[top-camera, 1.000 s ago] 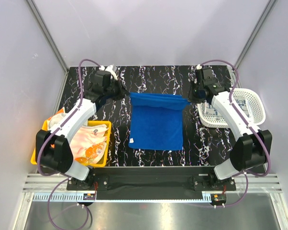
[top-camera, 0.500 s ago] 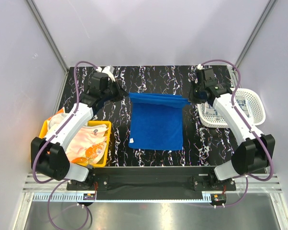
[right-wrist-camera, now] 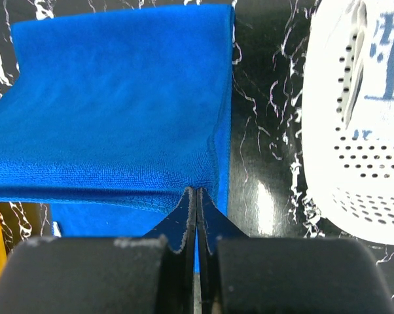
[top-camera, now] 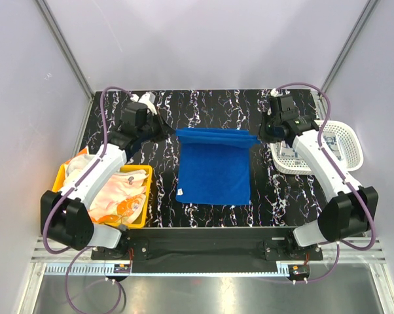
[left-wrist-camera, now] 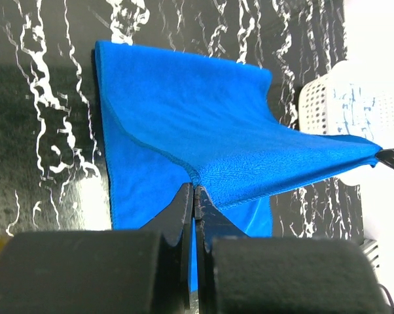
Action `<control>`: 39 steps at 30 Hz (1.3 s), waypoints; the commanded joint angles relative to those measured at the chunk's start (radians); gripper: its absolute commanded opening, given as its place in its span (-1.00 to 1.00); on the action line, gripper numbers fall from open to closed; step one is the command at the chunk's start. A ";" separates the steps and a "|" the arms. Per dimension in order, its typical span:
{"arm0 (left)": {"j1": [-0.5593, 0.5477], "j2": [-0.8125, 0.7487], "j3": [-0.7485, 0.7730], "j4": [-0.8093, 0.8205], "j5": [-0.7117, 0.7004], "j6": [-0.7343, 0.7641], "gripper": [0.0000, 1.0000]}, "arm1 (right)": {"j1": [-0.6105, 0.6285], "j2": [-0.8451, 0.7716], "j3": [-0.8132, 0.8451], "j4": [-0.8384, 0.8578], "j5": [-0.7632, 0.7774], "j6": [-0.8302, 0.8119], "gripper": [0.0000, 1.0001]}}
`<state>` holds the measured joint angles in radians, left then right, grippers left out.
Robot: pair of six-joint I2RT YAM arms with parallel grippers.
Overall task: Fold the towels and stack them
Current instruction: Fold the towel
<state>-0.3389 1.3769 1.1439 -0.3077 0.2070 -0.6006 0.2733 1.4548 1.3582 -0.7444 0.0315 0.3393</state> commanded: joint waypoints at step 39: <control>-0.066 -0.216 -0.349 -0.042 -0.015 -0.021 -1.00 | 0.044 -0.163 -0.375 0.053 -0.159 0.095 -1.00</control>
<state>-0.3954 1.1839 0.8177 -0.3672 0.2092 -0.6277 0.3080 1.3067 1.0245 -0.7010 -0.1017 0.4210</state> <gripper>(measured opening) 0.012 0.009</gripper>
